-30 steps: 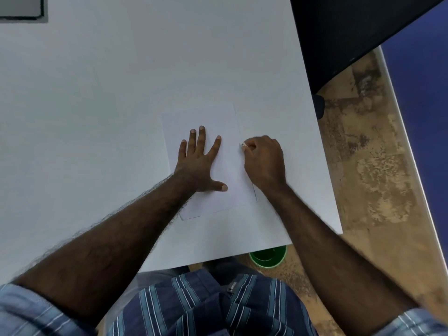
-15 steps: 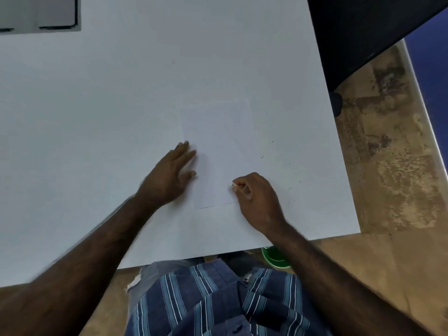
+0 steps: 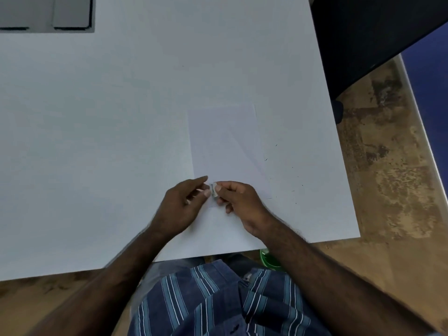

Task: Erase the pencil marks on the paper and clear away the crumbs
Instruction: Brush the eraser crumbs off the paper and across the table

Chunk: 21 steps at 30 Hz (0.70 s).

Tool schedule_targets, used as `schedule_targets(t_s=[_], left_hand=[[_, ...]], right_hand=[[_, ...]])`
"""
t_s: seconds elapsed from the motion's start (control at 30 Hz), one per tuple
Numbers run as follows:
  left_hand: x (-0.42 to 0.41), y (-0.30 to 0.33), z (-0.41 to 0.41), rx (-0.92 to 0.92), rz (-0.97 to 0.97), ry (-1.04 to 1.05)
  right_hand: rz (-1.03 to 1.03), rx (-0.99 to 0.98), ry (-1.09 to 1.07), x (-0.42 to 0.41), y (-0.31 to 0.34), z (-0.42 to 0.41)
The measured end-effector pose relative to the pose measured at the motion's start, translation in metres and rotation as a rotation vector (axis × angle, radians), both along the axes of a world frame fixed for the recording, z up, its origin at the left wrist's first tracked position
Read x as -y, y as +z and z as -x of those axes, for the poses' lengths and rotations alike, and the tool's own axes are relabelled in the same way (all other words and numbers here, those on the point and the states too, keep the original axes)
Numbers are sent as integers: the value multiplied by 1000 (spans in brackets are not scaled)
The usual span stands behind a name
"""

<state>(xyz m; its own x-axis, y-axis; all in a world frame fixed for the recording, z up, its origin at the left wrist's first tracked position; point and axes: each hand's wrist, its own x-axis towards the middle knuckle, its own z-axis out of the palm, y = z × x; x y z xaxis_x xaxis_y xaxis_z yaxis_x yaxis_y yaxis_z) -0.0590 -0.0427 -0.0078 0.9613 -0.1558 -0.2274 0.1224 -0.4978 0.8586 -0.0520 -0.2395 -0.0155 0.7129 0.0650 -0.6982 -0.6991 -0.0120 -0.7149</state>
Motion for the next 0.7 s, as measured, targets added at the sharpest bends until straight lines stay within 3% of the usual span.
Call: schedule_targets(t_s=[0.2, 0.53, 0.7], left_hand=[[11, 2, -12, 41, -38, 12], [20, 7, -41, -294, 273, 66], [66, 11, -59, -303, 289, -57]], right_hand=[[-168, -74, -62, -8, -1, -9], [-317, -134, -157, 7, 3, -10], [-379, -121, -327, 45, 9, 2]])
